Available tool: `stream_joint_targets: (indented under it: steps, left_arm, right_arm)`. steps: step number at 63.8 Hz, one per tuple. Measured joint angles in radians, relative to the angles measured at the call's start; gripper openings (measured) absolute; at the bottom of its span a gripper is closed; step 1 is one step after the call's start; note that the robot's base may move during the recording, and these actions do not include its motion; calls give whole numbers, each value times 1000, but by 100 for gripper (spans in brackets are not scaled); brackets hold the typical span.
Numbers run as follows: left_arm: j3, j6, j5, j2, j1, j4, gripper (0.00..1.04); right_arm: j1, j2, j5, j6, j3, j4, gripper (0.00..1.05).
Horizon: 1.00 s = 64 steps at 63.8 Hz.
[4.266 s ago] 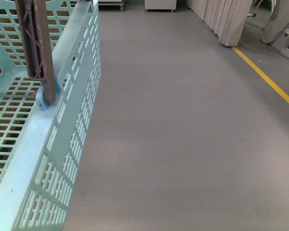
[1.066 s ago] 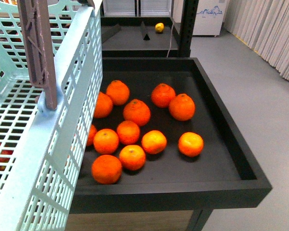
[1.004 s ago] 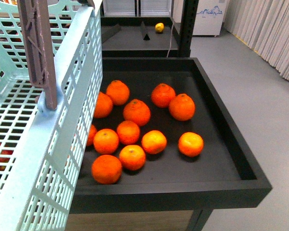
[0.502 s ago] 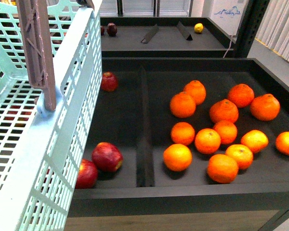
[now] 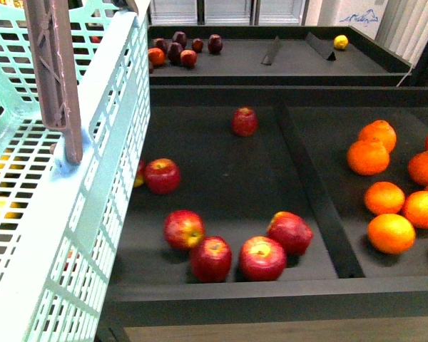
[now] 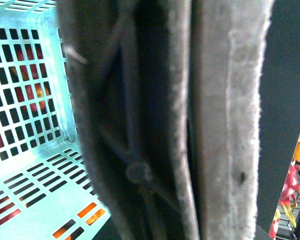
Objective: Pick lemon and mango into basket
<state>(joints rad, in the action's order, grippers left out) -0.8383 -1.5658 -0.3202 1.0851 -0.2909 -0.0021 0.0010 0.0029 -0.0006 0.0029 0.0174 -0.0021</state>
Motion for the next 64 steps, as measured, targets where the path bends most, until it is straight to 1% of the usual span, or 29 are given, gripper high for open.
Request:
stream_joint_targets:
  steps: [64]
  left_arm:
    - [0, -1, 2, -1, 0, 0, 15]
  right_arm:
    - [0, 0, 1, 0, 0, 0, 96]
